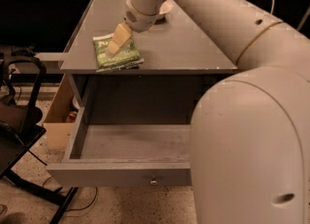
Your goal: Place green jalapeno chip bag into top drawer
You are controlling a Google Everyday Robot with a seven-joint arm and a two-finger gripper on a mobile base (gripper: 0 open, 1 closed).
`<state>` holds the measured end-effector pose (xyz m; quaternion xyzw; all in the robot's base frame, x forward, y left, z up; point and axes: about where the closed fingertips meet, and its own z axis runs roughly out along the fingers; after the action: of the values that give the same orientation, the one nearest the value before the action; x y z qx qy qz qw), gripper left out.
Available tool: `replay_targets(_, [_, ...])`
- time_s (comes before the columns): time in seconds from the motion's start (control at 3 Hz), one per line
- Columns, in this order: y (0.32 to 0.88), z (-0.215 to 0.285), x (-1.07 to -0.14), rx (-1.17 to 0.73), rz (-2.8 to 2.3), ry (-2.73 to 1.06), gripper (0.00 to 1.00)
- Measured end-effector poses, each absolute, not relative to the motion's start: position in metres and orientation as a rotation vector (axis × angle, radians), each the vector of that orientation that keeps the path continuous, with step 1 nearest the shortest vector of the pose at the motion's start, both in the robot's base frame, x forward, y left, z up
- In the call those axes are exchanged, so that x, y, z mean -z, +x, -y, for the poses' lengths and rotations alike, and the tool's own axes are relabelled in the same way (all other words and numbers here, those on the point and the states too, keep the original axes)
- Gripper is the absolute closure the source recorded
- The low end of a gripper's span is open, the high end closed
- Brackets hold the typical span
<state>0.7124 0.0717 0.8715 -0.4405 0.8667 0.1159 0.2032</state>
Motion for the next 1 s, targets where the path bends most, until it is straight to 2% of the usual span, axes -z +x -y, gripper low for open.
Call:
replay_targets(0.33, [0.715,-0.104,-0.861,-0.352,-2.443,-1.207,0.00])
replay_targets(0.67, [0.718,-0.123,-0.844,-0.364,-2.475,-1.182,0.16])
replay_targets(1.0, [0.718,-0.125,-0.842,-0.366,-2.480,-1.177,0.47])
